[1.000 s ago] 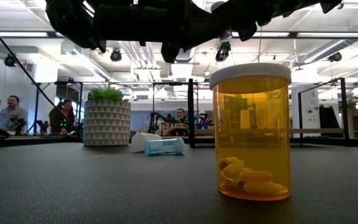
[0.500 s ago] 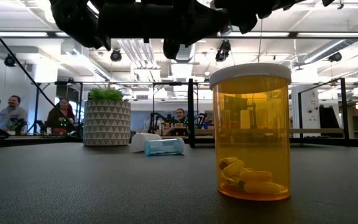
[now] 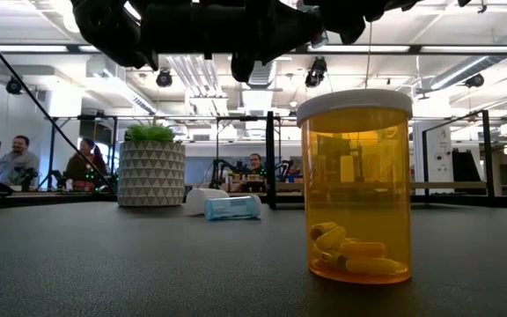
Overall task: Pick and place medicine bottles onto shelf by color
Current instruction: Put the right blue pill bottle on the shelf aligned with the other blue pill bottle
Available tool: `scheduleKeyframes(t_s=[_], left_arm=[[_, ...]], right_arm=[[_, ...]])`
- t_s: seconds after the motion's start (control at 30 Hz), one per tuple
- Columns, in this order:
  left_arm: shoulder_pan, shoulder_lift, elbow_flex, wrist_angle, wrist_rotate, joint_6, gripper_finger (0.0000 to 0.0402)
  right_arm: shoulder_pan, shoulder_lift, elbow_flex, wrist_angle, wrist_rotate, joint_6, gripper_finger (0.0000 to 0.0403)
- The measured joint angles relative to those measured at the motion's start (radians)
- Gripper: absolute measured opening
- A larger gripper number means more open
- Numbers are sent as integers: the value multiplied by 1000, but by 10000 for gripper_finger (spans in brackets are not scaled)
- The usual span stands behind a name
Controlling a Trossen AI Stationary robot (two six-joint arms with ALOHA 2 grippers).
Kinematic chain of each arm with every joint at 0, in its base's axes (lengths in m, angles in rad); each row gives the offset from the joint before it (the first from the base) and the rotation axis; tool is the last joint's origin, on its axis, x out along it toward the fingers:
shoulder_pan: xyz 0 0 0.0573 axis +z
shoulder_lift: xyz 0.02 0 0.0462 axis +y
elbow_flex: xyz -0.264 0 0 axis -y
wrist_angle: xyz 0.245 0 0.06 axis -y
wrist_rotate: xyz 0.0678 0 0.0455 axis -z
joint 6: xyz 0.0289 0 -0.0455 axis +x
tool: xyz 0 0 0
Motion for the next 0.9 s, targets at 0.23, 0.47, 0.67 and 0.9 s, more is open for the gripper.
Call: scheduleKeyframes(t_s=[0.23,0.47,0.67,0.9], left_arm=[[0,1,-5,-22,4,0,70],[0,2,-6,-16,5,0,70],[0,2,-4,-13,5,4,70],[0,2,-2,-12,5,9,70]], right_arm=[[0,-7,2,38,41,-2,221],[0,-7,2,38,69,13,194],[0,-5,2,34,71,27,193],[0,-5,2,26,72,26,224]])
